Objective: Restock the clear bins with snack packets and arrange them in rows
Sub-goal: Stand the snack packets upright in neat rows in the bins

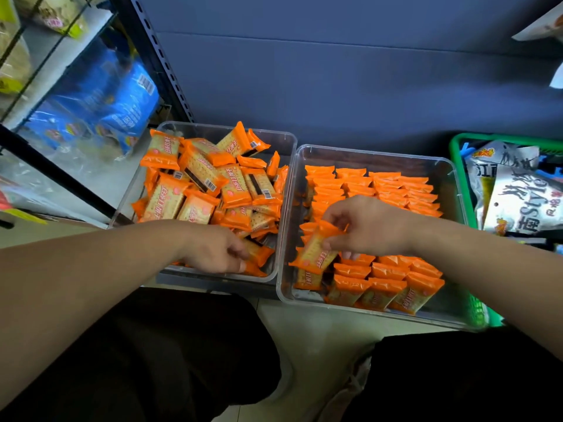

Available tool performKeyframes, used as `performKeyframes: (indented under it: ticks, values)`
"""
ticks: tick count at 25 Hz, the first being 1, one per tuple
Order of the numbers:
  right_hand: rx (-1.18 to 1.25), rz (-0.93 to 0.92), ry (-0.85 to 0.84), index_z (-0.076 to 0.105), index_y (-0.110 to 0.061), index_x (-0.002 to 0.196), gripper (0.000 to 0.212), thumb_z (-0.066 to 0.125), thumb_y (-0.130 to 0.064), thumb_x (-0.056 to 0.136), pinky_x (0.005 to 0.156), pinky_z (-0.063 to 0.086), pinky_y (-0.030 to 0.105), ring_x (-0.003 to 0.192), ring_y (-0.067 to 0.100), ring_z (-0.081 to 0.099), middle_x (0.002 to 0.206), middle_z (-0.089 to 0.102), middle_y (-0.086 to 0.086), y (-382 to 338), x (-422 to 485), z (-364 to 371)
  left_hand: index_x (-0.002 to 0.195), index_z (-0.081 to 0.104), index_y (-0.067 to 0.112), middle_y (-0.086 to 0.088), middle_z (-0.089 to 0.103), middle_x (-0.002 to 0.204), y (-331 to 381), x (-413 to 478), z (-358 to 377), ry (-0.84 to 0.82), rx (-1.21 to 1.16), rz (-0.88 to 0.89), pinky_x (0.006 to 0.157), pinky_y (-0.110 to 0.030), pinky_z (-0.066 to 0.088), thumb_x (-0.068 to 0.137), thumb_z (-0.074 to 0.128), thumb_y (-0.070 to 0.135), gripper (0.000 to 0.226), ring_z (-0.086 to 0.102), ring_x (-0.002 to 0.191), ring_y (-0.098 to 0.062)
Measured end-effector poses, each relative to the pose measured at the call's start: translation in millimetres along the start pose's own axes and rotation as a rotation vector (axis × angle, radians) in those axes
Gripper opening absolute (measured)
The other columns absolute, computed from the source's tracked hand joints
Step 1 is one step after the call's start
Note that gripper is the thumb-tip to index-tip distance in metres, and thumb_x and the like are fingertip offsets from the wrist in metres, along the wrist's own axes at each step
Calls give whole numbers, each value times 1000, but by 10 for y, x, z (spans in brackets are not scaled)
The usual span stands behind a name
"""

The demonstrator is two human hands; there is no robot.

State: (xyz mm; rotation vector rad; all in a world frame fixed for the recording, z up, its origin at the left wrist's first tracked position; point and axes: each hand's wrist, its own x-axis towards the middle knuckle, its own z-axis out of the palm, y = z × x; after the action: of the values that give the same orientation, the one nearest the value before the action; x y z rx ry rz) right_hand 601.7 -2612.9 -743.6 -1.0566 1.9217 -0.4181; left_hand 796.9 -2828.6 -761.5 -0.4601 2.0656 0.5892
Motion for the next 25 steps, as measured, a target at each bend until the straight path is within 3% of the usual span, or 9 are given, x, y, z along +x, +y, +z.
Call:
performKeyframes:
  ticks: [5, 8, 11, 13, 19, 21, 23, 25]
  values:
    - [-268, 17, 71, 60, -27, 105, 28, 81, -36, 88, 82, 56, 35, 94, 16, 62, 101, 62, -7, 126, 229, 411, 142, 63, 34, 6, 50, 155, 56, -41, -83, 17, -131, -76, 123, -43, 32, 100, 55, 62, 51, 44, 143, -21]
    - [-476, -33, 80, 59, -30, 113, 28, 74, -41, 91, 81, 55, 36, 108, 20, 60, 117, 59, -6, 162, 259, 629, 129, 68, 40, 13, 57, 140, 25, -155, -146, -23, -163, -30, 119, -46, 40, 83, 66, 77, 59, 52, 132, -14]
    - [-636, -83, 69, 59, -29, 122, 32, 71, -42, 94, 82, 52, 35, 116, 22, 56, 127, 56, -5, 166, 234, 705, 120, 70, 36, 15, 66, 116, 11, -211, -155, 13, -91, 83, 103, -34, 54, 81, 87, 47, 44, 63, 109, -6]
    - [-663, -88, 63, 62, -30, 123, 32, 70, -44, 95, 84, 53, 36, 118, 23, 56, 127, 56, -4, 154, 219, 704, 112, 72, 34, 14, 69, 107, 20, -217, -166, 94, -76, 114, 98, -35, 57, 84, 86, 36, 31, 66, 101, -7]
    - [-667, -23, 11, 69, -36, 119, 27, 69, -49, 95, 81, 56, 36, 114, 23, 62, 118, 67, -5, 116, 200, 561, 116, 70, 30, 16, 72, 105, 2, -172, -251, 225, -171, 107, 98, -36, 58, 97, 74, 30, 20, 70, 100, -7]
    - [-729, -21, 21, 67, -33, 118, 27, 69, -47, 95, 81, 56, 36, 112, 24, 63, 118, 67, -4, 87, 202, 593, 109, 70, 28, 13, 74, 103, -4, -122, -243, 261, -163, 105, 96, -38, 59, 96, 74, 29, 13, 71, 99, -10]
    - [-742, 5, 16, 65, -30, 115, 31, 72, -49, 92, 78, 56, 36, 109, 23, 63, 116, 64, -6, 18, 218, 548, 103, 73, 21, 1, 77, 99, -2, -89, -267, 292, -160, 102, 90, -40, 62, 95, 76, 27, 11, 73, 93, -17]
    - [-616, 53, 29, 63, -30, 114, 38, 74, -56, 88, 76, 54, 35, 106, 18, 61, 105, 58, -12, -119, 224, 343, 98, 73, 19, -7, 77, 94, -13, -111, -309, 325, -217, 105, 72, -35, 60, 94, 78, 25, 9, 69, 77, -17]
